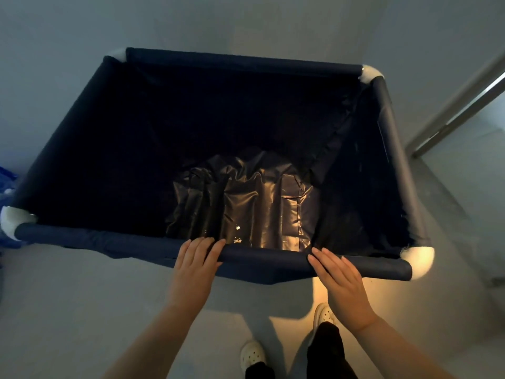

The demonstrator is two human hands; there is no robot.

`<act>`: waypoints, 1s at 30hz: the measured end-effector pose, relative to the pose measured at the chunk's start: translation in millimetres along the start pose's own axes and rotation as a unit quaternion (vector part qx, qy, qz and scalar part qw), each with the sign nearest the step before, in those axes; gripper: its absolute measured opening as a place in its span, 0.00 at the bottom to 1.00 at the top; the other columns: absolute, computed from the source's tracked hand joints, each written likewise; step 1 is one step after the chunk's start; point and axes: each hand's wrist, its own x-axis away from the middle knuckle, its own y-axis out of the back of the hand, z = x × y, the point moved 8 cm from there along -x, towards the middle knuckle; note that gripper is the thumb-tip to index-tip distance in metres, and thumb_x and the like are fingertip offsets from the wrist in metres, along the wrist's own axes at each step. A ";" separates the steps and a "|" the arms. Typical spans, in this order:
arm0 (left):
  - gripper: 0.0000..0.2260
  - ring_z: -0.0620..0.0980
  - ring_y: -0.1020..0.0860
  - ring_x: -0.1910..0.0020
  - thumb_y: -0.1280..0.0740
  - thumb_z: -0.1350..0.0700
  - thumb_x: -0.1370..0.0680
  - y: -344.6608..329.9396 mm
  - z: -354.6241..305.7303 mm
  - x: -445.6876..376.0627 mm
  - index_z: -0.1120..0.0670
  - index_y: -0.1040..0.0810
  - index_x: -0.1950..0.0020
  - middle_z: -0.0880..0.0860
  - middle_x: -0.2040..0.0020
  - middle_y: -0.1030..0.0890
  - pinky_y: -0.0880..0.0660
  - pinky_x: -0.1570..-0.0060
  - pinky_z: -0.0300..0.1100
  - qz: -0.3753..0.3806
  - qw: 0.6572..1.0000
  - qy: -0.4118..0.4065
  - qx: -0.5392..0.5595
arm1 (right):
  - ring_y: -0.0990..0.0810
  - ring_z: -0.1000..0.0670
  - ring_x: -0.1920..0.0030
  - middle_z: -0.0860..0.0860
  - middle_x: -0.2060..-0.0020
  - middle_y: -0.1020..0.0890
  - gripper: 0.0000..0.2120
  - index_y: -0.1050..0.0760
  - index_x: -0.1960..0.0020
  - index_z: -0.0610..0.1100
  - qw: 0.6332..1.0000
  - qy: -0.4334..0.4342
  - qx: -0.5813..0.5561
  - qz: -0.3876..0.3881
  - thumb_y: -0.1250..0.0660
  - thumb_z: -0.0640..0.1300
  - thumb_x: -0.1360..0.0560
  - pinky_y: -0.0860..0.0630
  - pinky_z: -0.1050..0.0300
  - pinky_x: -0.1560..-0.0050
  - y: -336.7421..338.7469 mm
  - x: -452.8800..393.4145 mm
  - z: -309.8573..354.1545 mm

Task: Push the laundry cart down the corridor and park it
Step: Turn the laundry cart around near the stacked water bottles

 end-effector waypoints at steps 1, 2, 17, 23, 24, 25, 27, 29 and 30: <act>0.17 0.58 0.28 0.44 0.42 0.55 0.25 -0.3 -3.4 -0.1 0.57 0.30 0.37 0.59 0.46 0.21 0.37 0.36 0.54 0.003 1.000 0.004 0.001 | 0.44 0.50 0.26 0.49 0.30 0.36 0.44 0.39 0.28 0.44 1.000 0.000 0.000 0.001 0.40 0.20 0.41 0.52 0.55 0.27 0.1 1.3 -2.9; 0.17 0.58 0.28 0.44 0.42 0.55 0.25 -1.1 -7.3 0.1 0.57 0.30 0.37 0.59 0.46 0.21 0.37 0.37 0.54 0.004 1.000 0.009 0.002 | 0.44 0.50 0.27 0.49 0.30 0.36 0.46 0.39 0.28 0.45 1.000 0.001 0.000 0.005 0.37 0.20 0.43 0.52 0.55 0.27 0.2 3.1 -6.8; 0.20 0.56 0.30 0.43 0.45 0.52 0.26 -25.1 -118.0 -2.8 0.56 0.32 0.35 0.58 0.45 0.22 0.40 0.37 0.52 0.071 0.994 0.076 0.029 | 0.44 0.51 0.26 0.53 0.27 0.39 0.55 0.47 0.24 0.50 0.996 0.034 -0.018 0.077 0.35 0.19 0.44 0.52 0.54 0.27 29.0 44.9 -113.3; 0.19 0.55 0.28 0.44 0.43 0.51 0.23 -38.7 -172.3 -17.7 0.55 0.34 0.34 0.57 0.45 0.21 0.39 0.38 0.52 0.088 0.991 0.098 0.021 | 0.44 0.51 0.26 0.54 0.26 0.42 0.58 0.48 0.24 0.51 0.994 0.058 -0.032 0.092 0.38 0.18 0.47 0.49 0.52 0.27 44.6 56.0 -168.7; 0.18 0.55 0.29 0.44 0.48 0.49 0.21 -39.6 -181.0 -21.1 0.55 0.33 0.35 0.57 0.46 0.21 0.39 0.38 0.52 0.083 0.991 0.102 0.019 | 0.44 0.51 0.26 0.53 0.26 0.41 0.57 0.48 0.24 0.50 0.993 0.063 -0.032 0.094 0.38 0.18 0.47 0.49 0.52 0.27 47.8 57.1 -177.8; 0.20 0.54 0.30 0.44 0.54 0.48 0.18 -39.9 -189.3 -24.8 0.55 0.32 0.35 0.57 0.46 0.21 0.39 0.38 0.52 0.082 0.990 0.111 0.019 | 0.44 0.51 0.27 0.53 0.27 0.41 0.57 0.48 0.24 0.50 0.992 0.068 -0.033 0.096 0.38 0.18 0.47 0.49 0.52 0.28 50.7 58.9 -186.3; 0.24 0.54 0.30 0.45 0.61 0.47 0.18 -43.9 -207.2 -32.0 0.55 0.32 0.36 0.57 0.47 0.21 0.38 0.39 0.51 0.083 0.989 0.121 0.021 | 0.43 0.50 0.27 0.53 0.27 0.40 0.57 0.47 0.24 0.50 0.991 0.076 -0.037 0.100 0.37 0.18 0.47 0.49 0.52 0.28 56.4 63.6 -203.8; 0.21 0.54 0.29 0.45 0.56 0.47 0.19 -47.8 -227.4 -38.5 0.55 0.32 0.36 0.57 0.47 0.21 0.38 0.39 0.50 0.077 0.989 0.127 0.026 | 0.43 0.51 0.27 0.54 0.26 0.41 0.57 0.47 0.24 0.51 0.991 0.080 -0.043 0.102 0.37 0.18 0.47 0.49 0.52 0.28 62.3 68.9 -223.6; 0.19 0.54 0.29 0.45 0.52 0.47 0.20 -50.5 -238.0 -41.7 0.55 0.32 0.35 0.57 0.47 0.21 0.38 0.39 0.50 0.075 0.988 0.130 0.029 | 0.43 0.51 0.27 0.54 0.26 0.41 0.58 0.47 0.24 0.51 0.990 0.080 -0.046 0.103 0.37 0.18 0.48 0.49 0.52 0.28 65.6 71.5 -233.6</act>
